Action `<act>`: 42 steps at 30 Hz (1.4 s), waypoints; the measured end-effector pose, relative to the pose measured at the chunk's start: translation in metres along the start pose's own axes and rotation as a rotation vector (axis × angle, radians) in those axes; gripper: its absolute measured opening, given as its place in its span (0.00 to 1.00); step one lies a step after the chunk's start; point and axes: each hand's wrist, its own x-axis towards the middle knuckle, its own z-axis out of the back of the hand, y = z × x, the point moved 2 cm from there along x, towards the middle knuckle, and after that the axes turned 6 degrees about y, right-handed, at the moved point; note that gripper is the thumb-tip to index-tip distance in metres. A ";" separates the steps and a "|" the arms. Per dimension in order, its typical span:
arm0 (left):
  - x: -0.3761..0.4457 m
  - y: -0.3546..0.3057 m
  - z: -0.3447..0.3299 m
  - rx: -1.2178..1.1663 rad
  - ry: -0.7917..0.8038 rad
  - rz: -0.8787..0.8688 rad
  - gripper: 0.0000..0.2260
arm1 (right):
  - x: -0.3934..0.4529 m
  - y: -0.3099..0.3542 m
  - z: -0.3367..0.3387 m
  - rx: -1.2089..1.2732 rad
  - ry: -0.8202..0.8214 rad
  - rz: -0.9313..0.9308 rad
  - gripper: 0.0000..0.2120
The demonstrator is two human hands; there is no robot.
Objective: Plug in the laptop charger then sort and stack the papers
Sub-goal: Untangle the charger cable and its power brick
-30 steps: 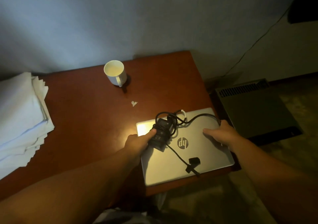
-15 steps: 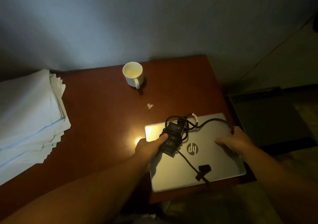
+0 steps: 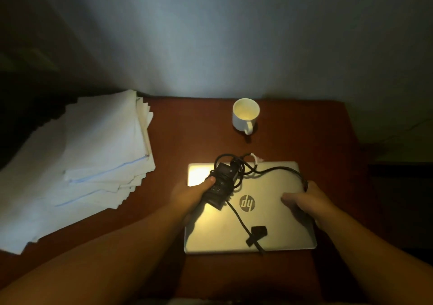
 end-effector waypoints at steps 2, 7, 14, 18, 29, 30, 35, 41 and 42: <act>0.016 0.002 0.031 -0.003 -0.032 -0.008 0.06 | 0.000 0.017 -0.019 -0.016 0.023 0.010 0.38; 0.028 -0.009 0.085 -0.008 -0.041 -0.031 0.11 | 0.001 0.052 -0.062 -0.043 0.053 0.042 0.42; 0.038 -0.017 0.116 -0.002 -0.056 -0.022 0.06 | 0.004 0.074 -0.098 -0.095 0.038 0.001 0.42; 0.037 -0.017 0.119 0.006 -0.036 -0.014 0.06 | 0.003 0.074 -0.107 -0.117 0.030 -0.026 0.41; 0.047 -0.003 0.124 0.265 -0.175 0.084 0.41 | -0.004 0.069 -0.115 -0.275 -0.031 -0.013 0.35; 0.035 -0.012 0.119 0.333 -0.206 0.063 0.34 | -0.004 0.068 -0.116 -0.294 -0.038 -0.003 0.34; 0.023 -0.022 0.097 0.736 -0.313 -0.222 0.34 | -0.007 0.067 -0.116 -0.434 -0.136 0.075 0.40; 0.029 -0.017 0.083 1.001 -0.217 -0.328 0.31 | -0.024 0.068 -0.116 -0.932 -0.321 0.371 0.43; 0.030 -0.017 0.084 1.040 -0.220 -0.341 0.30 | -0.026 0.068 -0.118 -0.996 -0.339 0.411 0.42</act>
